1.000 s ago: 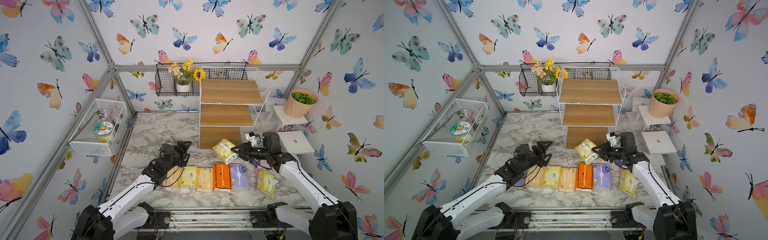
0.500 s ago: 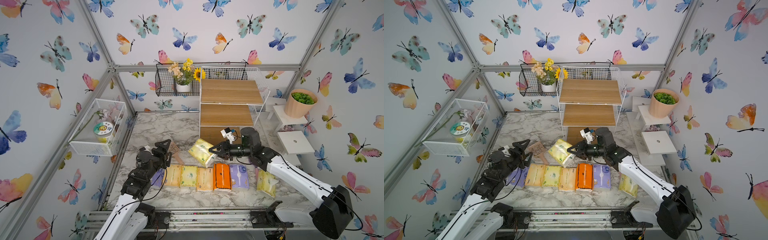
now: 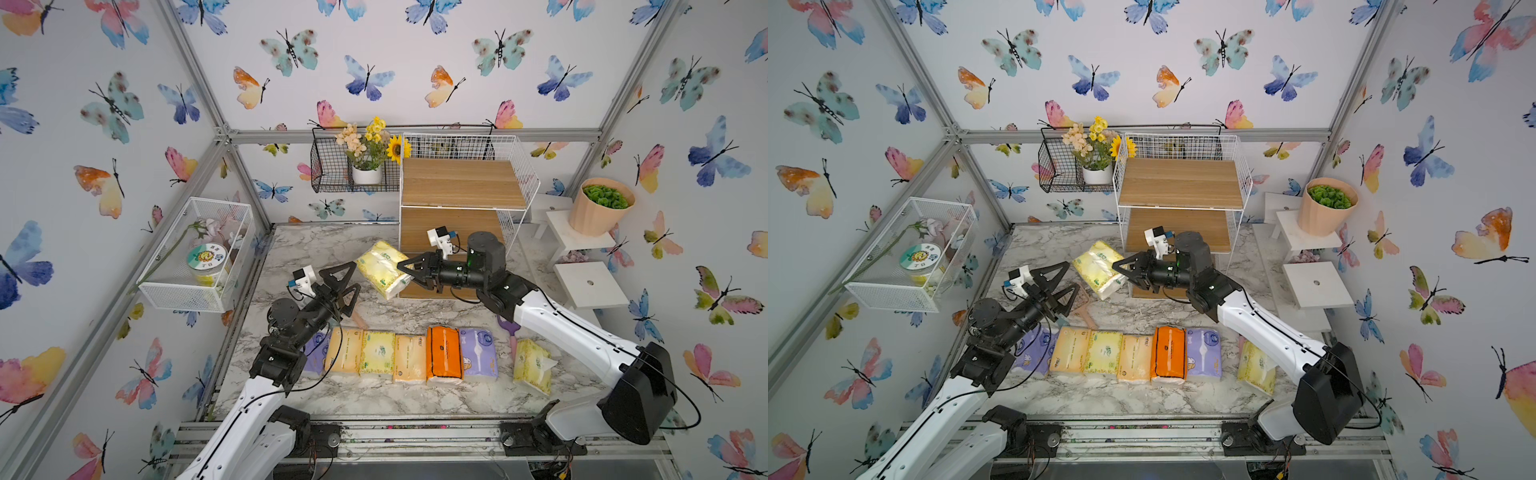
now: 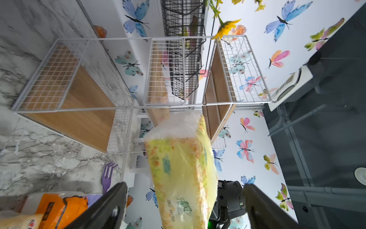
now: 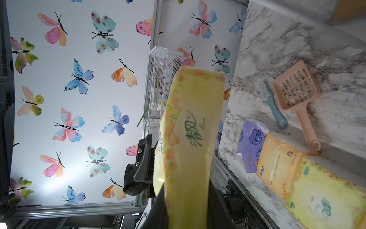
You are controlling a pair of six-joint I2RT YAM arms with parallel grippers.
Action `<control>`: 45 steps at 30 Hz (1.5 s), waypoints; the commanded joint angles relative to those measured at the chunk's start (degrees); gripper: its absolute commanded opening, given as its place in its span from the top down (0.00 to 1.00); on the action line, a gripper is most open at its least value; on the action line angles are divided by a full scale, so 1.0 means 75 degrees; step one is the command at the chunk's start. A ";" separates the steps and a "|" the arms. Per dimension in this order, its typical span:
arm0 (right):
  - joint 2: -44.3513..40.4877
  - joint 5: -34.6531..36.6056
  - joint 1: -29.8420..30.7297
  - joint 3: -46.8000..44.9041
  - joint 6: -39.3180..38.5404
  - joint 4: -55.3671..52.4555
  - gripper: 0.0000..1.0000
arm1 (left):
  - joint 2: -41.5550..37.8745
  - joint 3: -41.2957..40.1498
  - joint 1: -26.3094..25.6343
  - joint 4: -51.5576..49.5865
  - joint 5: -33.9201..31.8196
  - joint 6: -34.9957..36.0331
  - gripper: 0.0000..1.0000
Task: Remove the tissue boxes from the shelf
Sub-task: Place the box of tissues at the center of the board.
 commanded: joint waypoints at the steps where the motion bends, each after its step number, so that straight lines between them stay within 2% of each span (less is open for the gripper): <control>1: 0.0041 0.0245 0.0114 0.0321 0.0296 0.0577 0.77 | 0.0242 0.0231 0.0024 0.0573 0.0528 0.0160 0.05; 6: 0.0159 0.0299 0.0305 0.0397 0.0319 0.0619 0.77 | 0.0394 0.0092 0.0021 0.0926 0.0528 0.0109 0.06; 8: 0.0182 0.0361 0.0383 0.0348 0.0371 0.0722 0.78 | 0.0493 0.0048 0.0021 0.1057 0.0819 0.0082 0.10; 12: 0.0218 0.0483 0.0478 0.0268 0.0407 0.0763 0.78 | 0.0708 0.0037 0.0033 0.1513 0.0856 0.0012 0.24; 19: 0.0173 0.0571 0.0479 0.0130 0.0290 0.0481 0.76 | 0.0866 0.0273 0.0043 0.1163 0.0923 0.0530 0.51; 22: 0.0125 0.0673 0.0479 0.0161 0.0041 0.0044 0.65 | 0.0946 0.0370 0.0098 0.0974 0.0931 0.0678 0.64; 25: 0.0108 0.0690 0.0479 0.0335 -0.0369 -0.0583 0.45 | 0.1063 0.0559 0.0203 0.0616 0.0994 0.0946 0.68; 28: -0.0134 0.1367 0.0461 0.0405 -0.0962 -0.1669 0.33 | 0.1261 0.0795 0.0480 0.0110 0.1335 0.1411 0.74; 32: -0.0720 0.2847 0.0341 0.0349 -0.1980 -0.3543 0.28 | 0.1669 0.1328 0.1285 -0.1584 0.2222 0.3078 0.79; 36: -0.1295 0.3507 0.0180 0.0160 -0.2435 -0.4311 0.27 | 0.2290 0.1770 0.2076 -0.3071 0.2935 0.5244 0.84; 39: -0.1543 0.3980 0.0152 0.0229 -0.2733 -0.4820 0.27 | 0.2977 0.2148 0.2189 -0.4024 0.2955 0.7056 0.85; 41: -0.1616 0.4217 0.0150 0.0349 -0.2897 -0.5109 0.27 | 0.3547 0.2449 0.2218 -0.4570 0.3064 0.7897 0.85; 45: -0.1808 0.4512 0.0139 0.0408 -0.2968 -0.5283 0.27 | 0.4781 0.2891 0.2195 -0.4778 0.3492 0.8464 0.89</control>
